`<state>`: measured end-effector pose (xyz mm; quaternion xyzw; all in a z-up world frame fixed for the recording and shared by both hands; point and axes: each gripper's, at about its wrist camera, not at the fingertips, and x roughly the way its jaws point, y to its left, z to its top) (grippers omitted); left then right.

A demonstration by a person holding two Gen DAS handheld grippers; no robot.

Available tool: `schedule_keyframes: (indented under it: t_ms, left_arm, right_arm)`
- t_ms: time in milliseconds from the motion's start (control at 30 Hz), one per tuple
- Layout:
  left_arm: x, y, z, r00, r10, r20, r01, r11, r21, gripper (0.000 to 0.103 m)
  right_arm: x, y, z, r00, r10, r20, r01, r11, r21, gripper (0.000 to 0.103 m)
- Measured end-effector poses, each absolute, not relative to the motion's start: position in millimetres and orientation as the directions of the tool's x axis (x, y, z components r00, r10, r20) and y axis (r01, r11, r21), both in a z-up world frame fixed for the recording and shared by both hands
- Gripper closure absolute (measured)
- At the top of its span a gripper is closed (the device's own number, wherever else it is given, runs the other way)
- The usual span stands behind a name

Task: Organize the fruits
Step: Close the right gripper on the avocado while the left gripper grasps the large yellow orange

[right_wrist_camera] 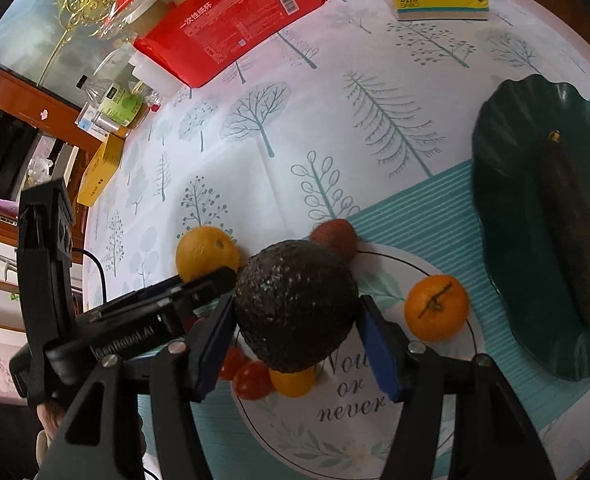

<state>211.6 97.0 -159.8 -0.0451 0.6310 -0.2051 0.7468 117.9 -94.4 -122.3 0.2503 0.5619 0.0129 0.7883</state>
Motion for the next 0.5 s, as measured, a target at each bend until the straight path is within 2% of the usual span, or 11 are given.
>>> schedule_keyframes:
  t_ms: [167, 500]
  left_arm:
    - [224.9, 90.0, -154.8, 0.162, -0.343, -0.926, 0.200, 0.930, -0.309, 0.040]
    - [225.1, 68.9, -155.7, 0.162, -0.227, -0.960, 0.248, 0.951, -0.183, 0.040]
  right_arm:
    - [110.3, -96.8, -122.7, 0.375, 0.311, -0.873, 0.259, 0.870, 0.421, 0.042]
    - [98.4, -110.9, -117.7, 0.401, 0.315, -0.860, 0.275, 0.855, 0.441, 0.042]
